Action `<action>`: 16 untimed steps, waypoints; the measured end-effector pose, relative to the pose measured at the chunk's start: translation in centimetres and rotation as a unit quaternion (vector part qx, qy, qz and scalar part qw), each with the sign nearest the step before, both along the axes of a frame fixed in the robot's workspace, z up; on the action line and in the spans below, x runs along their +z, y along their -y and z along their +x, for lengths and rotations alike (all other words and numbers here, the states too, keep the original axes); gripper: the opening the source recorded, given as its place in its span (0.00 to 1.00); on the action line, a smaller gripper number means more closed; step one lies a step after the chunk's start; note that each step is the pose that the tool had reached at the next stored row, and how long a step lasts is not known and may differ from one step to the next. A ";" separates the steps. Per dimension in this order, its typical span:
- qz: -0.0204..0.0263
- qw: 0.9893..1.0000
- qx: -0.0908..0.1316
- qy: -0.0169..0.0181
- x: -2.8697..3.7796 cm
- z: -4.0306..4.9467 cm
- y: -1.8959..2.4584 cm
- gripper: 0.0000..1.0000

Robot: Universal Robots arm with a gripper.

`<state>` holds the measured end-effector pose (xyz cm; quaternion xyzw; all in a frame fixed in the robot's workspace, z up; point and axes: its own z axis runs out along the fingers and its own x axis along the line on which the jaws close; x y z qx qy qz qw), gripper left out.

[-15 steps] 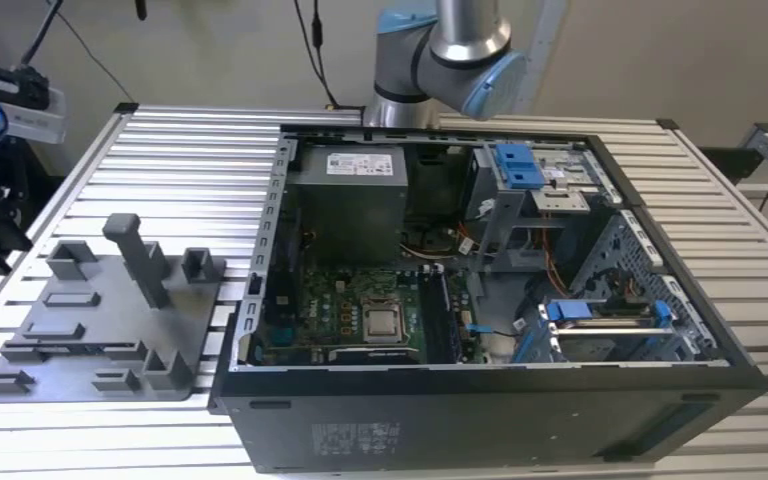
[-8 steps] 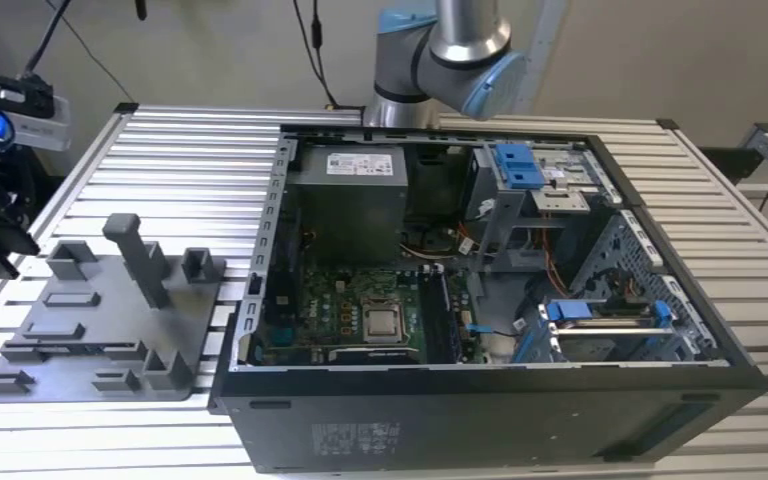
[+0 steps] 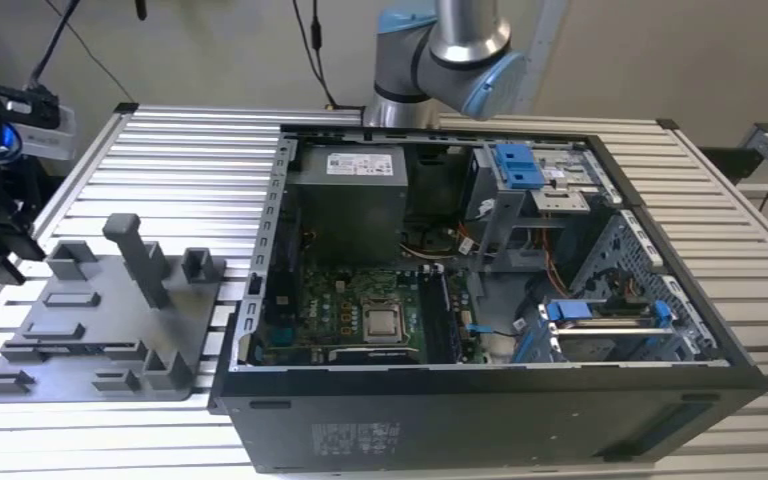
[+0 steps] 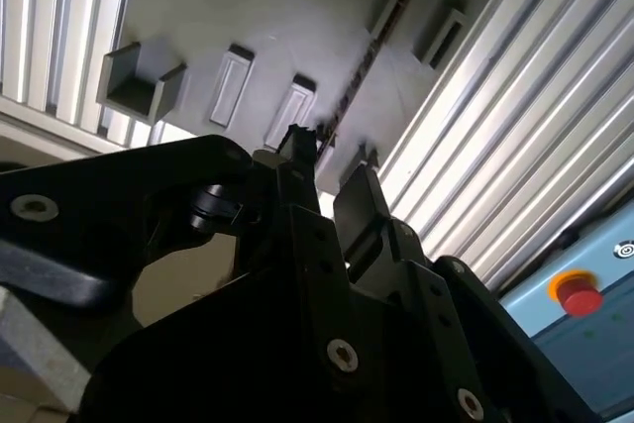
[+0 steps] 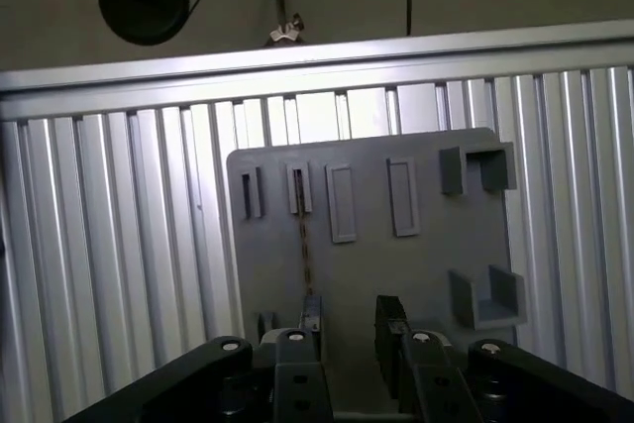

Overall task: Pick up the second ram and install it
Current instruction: 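Pick up the second ram and move it above second insertion slot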

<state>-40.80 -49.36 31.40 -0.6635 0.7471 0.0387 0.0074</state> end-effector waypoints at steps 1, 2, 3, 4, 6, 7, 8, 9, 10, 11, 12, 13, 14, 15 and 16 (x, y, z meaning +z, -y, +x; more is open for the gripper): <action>0.000 1.000 0.000 0.000 -0.10 0.00 0.00 0.36; 0.000 1.000 0.000 0.000 -0.19 0.00 0.00 0.36; 0.000 1.000 0.000 0.001 -0.29 0.00 0.00 0.36; 0.000 1.000 0.000 0.001 -0.40 0.00 0.00 0.36; 0.000 1.000 0.000 0.001 -0.58 0.00 0.00 0.36; 0.000 1.000 0.000 0.002 -0.66 0.00 0.00 0.36; 0.000 1.000 0.000 0.002 -0.76 0.00 0.00 0.36; 0.000 1.000 0.000 0.002 -0.86 0.00 0.00 0.36; 0.000 1.000 0.000 0.003 -0.96 0.00 0.00 0.36; 0.000 1.000 0.000 0.003 -1.06 0.00 0.00 0.36; 0.000 1.000 0.000 0.003 -1.17 0.00 0.00 0.36; 0.000 1.000 0.000 0.003 -1.28 0.00 0.00 0.36; 0.000 1.000 0.000 0.004 -1.39 0.00 0.00 0.36; 0.000 1.000 0.000 0.005 -1.52 0.00 0.00 0.36; 0.000 1.000 0.000 0.005 -1.66 0.00 0.00 0.36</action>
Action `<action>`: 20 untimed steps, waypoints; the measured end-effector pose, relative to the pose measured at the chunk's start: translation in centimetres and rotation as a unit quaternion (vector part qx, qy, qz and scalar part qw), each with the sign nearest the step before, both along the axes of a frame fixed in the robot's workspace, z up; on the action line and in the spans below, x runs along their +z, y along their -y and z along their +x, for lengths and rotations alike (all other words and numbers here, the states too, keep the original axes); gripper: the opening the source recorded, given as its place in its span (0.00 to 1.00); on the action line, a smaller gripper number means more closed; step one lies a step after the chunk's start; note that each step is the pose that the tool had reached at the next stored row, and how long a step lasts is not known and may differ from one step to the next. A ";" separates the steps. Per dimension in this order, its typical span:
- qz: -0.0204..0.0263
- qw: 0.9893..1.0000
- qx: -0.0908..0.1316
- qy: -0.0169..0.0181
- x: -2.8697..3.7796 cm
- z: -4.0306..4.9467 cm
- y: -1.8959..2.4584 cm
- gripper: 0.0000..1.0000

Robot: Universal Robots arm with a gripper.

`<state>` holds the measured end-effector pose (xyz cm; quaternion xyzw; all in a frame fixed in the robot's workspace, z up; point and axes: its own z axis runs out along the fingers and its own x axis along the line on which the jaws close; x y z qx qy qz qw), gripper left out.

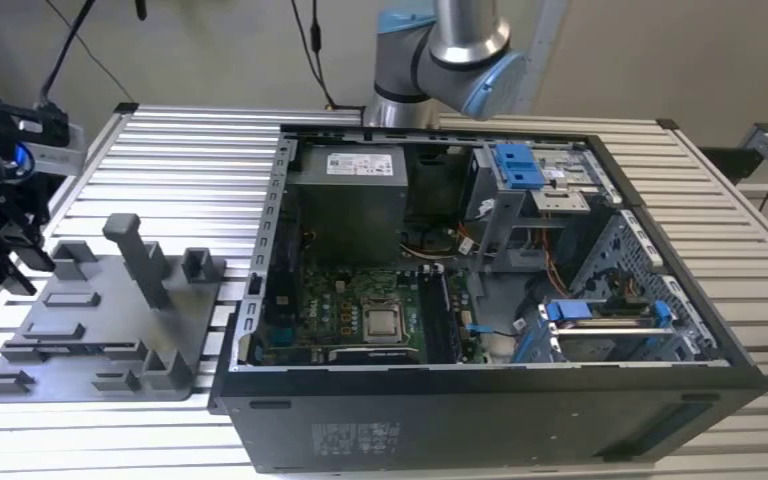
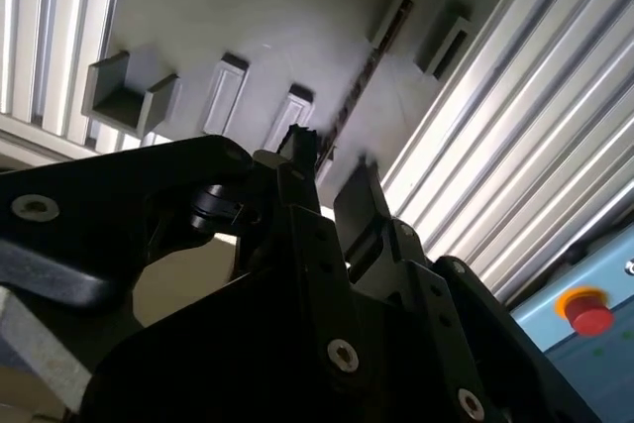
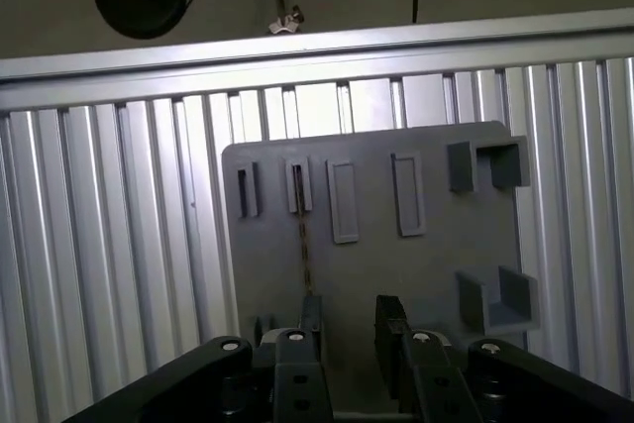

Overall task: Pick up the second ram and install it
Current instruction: 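Pick up the second ram and move it above second insertion slot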

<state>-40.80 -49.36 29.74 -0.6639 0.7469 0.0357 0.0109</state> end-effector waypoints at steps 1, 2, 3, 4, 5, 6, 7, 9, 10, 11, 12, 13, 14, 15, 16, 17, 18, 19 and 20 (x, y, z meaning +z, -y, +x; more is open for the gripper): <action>0.000 1.000 0.000 0.000 -0.13 0.00 0.00 0.36; 0.000 1.000 0.000 0.000 -0.28 0.00 0.00 0.36; 0.000 1.000 0.000 0.000 -0.45 -0.01 0.00 0.36; 0.000 1.000 0.000 0.000 -0.59 -0.02 0.00 0.36; 0.000 1.000 0.000 0.000 -0.71 -0.03 0.00 0.36; 0.000 1.000 0.001 0.000 -0.85 -0.04 0.00 0.36; 0.000 1.000 0.001 0.000 -0.99 -0.03 0.00 0.36; 0.000 1.000 0.001 0.000 -1.27 -0.03 0.00 0.36; 0.000 1.000 0.001 0.000 -1.42 -0.04 0.00 0.36; 0.000 1.000 0.002 0.000 -1.57 -0.05 0.02 0.36; 0.000 1.000 0.003 0.001 -1.73 -0.05 0.05 0.36; 0.000 1.000 0.003 0.001 -1.91 -0.05 0.07 0.36; 0.000 1.000 0.004 0.001 -2.10 -0.05 0.09 0.36; 0.000 1.000 0.004 0.001 -2.28 -0.05 0.12 0.36; 0.000 1.000 0.005 0.002 -2.46 -0.05 0.16 0.36; 0.000 1.000 0.005 0.002 -2.63 -0.04 0.21 0.36; 0.000 1.000 0.006 0.002 -2.80 -0.05 0.29 0.36; 0.000 1.000 0.006 0.002 -2.97 -0.05 0.38 0.36; 0.001 1.000 0.007 0.002 -3.13 -0.04 0.44 0.36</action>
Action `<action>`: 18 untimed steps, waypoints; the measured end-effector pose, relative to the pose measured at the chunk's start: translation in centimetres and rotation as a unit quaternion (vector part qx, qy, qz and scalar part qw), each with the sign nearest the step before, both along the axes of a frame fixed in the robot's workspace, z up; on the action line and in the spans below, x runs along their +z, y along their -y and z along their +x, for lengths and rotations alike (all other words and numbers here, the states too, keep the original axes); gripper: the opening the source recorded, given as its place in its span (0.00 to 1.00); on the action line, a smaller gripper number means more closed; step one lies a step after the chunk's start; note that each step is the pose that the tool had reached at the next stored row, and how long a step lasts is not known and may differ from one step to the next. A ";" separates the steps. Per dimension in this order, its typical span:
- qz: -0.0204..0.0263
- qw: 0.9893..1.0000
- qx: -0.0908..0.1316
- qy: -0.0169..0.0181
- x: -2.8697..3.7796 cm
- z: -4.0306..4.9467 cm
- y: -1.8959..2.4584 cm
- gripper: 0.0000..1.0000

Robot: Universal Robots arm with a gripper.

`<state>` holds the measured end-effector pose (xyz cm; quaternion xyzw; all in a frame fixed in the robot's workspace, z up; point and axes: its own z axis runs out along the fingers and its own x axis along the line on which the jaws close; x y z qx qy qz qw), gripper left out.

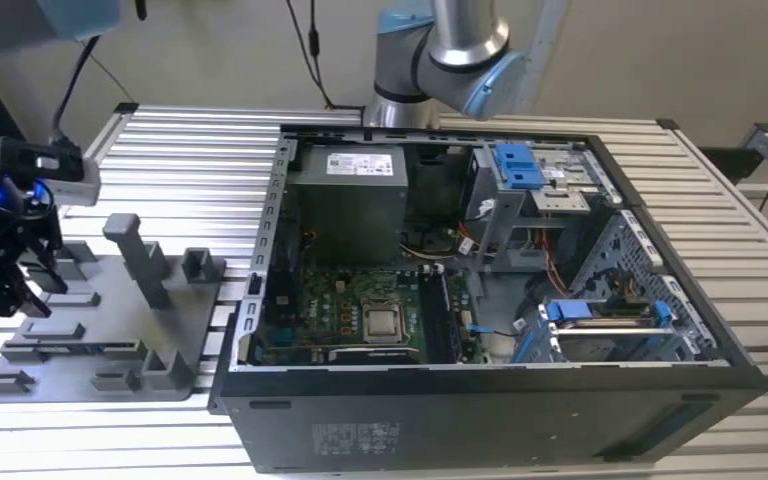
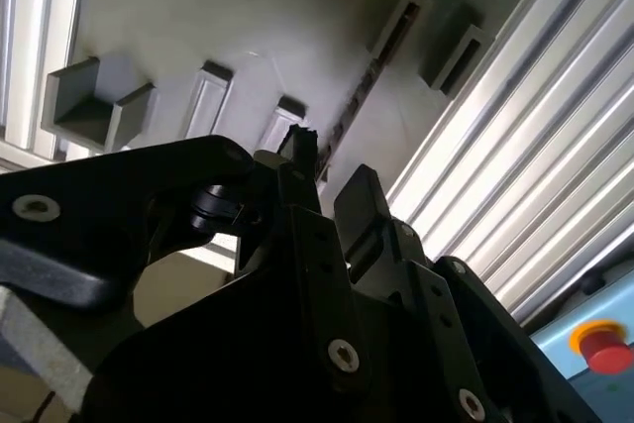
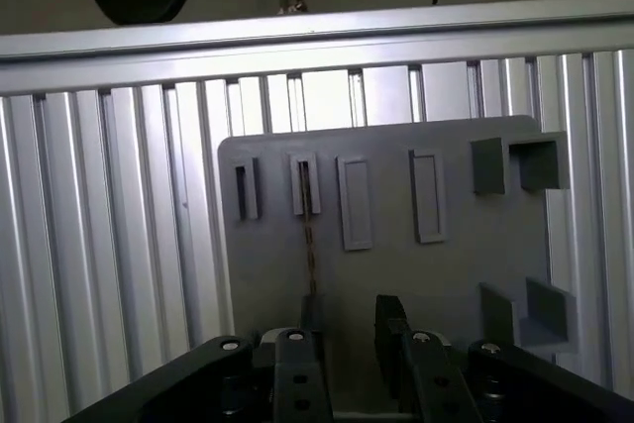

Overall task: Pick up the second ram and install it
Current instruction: 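Pick up the second ram and move it above second insertion slot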

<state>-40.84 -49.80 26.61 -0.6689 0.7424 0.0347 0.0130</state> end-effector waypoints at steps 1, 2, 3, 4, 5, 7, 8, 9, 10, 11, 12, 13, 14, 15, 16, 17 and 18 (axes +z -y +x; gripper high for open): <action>0.000 1.000 0.000 0.000 -0.18 0.00 0.04 0.36; 0.000 1.000 0.001 0.000 -0.36 -0.01 0.05 0.36; 0.000 1.000 0.001 0.000 -0.55 -0.01 0.07 0.36; 0.000 1.000 0.002 0.000 -0.72 0.00 0.11 0.36; 0.000 1.000 0.003 0.001 -0.87 0.00 0.17 0.36; 0.001 1.000 0.004 0.002 -1.20 -0.03 0.27 0.36; 0.001 1.000 0.005 0.003 -1.37 -0.03 0.29 0.36; 0.001 1.000 0.005 0.003 -1.55 -0.03 0.30 0.36; 0.001 1.000 0.006 0.003 -1.73 -0.03 0.33 0.36; 0.001 1.000 0.007 0.004 -1.91 -0.03 0.35 0.36; 0.001 1.000 0.008 0.004 -2.05 -0.03 0.40 0.36; 0.002 1.000 0.009 0.005 -2.17 -0.04 0.49 0.36; 0.002 1.000 0.010 0.007 -2.30 -0.08 0.56 0.36; 0.003 1.000 0.011 0.007 -2.47 -0.09 0.56 0.36; 0.003 1.000 0.012 0.007 -2.63 -0.09 0.57 0.36; 0.003 1.000 0.013 0.008 -2.79 -0.09 0.59 0.36; 0.003 1.000 0.014 0.008 -2.95 -0.09 0.60 0.36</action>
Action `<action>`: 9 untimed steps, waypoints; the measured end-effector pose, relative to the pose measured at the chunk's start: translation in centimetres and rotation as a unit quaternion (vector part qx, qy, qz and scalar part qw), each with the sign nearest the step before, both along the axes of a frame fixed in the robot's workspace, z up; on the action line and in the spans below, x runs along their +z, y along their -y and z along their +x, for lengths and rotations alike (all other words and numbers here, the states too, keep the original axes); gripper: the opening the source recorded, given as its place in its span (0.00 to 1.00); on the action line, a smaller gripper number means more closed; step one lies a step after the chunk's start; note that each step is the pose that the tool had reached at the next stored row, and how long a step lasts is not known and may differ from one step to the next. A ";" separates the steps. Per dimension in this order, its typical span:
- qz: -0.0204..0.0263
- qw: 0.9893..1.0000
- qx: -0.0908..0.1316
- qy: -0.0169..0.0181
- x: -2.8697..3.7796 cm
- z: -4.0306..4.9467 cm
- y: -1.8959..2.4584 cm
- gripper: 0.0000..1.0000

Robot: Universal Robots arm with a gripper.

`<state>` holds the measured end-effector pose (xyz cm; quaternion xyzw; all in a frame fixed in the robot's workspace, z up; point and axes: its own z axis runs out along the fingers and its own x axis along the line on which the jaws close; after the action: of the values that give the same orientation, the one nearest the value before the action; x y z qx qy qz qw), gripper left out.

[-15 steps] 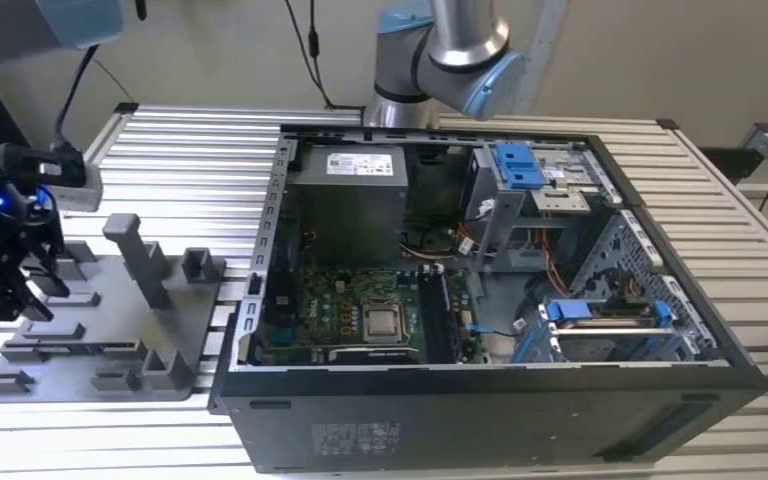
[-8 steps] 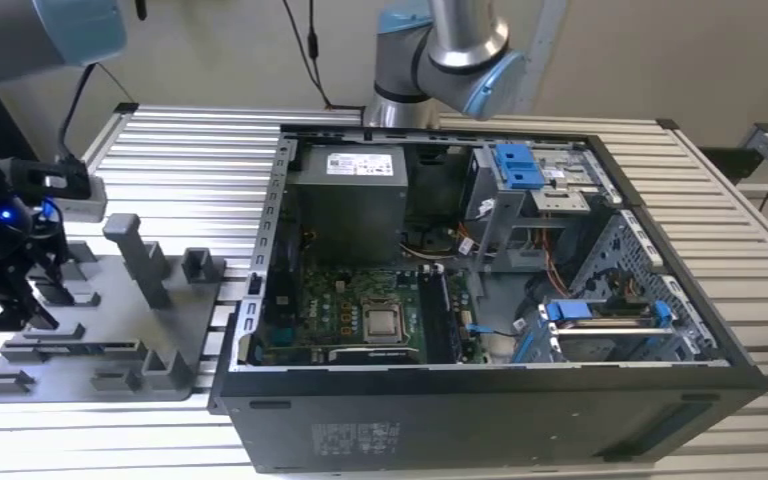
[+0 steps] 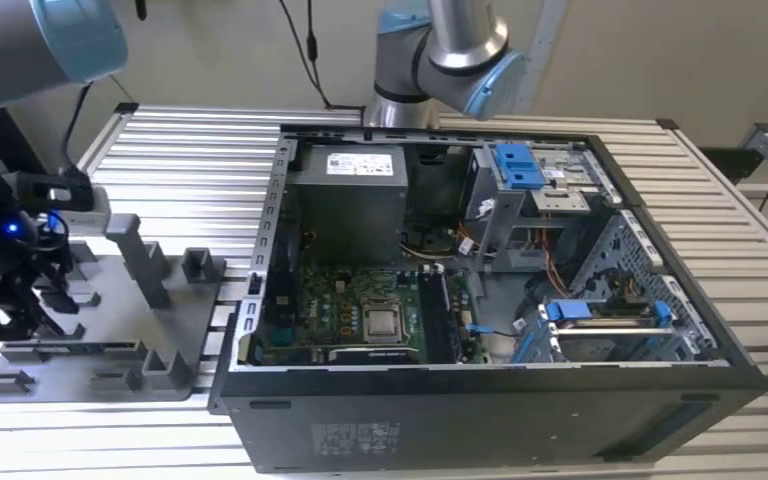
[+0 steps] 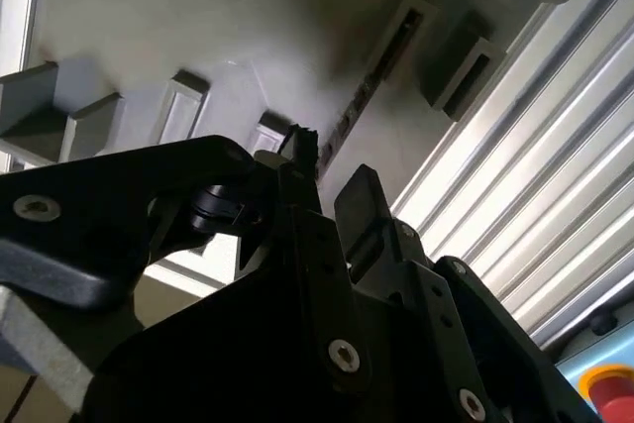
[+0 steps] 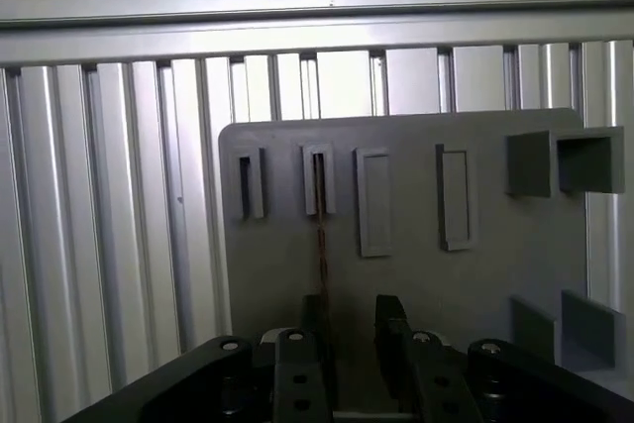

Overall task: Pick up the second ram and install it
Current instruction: 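Pick up the second ram and move it above second insertion slot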

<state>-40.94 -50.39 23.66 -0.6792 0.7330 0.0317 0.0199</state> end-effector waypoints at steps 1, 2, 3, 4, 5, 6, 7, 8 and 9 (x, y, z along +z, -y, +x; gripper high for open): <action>0.000 1.000 0.001 0.000 -0.16 0.01 0.01 0.36; 0.000 1.000 0.003 0.001 -0.29 0.00 0.02 0.36; 0.000 1.000 0.004 0.001 -0.43 -0.01 0.04 0.36; 0.000 1.000 0.005 0.002 -0.57 -0.04 0.08 0.36; 0.000 1.000 0.007 0.003 -0.74 -0.09 0.14 0.36; 0.000 1.000 0.008 0.003 -0.88 -0.14 0.21 0.36; 0.000 1.000 0.010 0.004 -1.01 -0.17 0.29 0.36; 0.000 1.000 0.012 0.004 -1.16 -0.20 0.39 0.36; 0.000 1.000 0.013 0.004 -1.32 -0.23 0.46 0.36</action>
<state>-41.17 -50.85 22.34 -0.6888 0.7240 0.0294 0.0227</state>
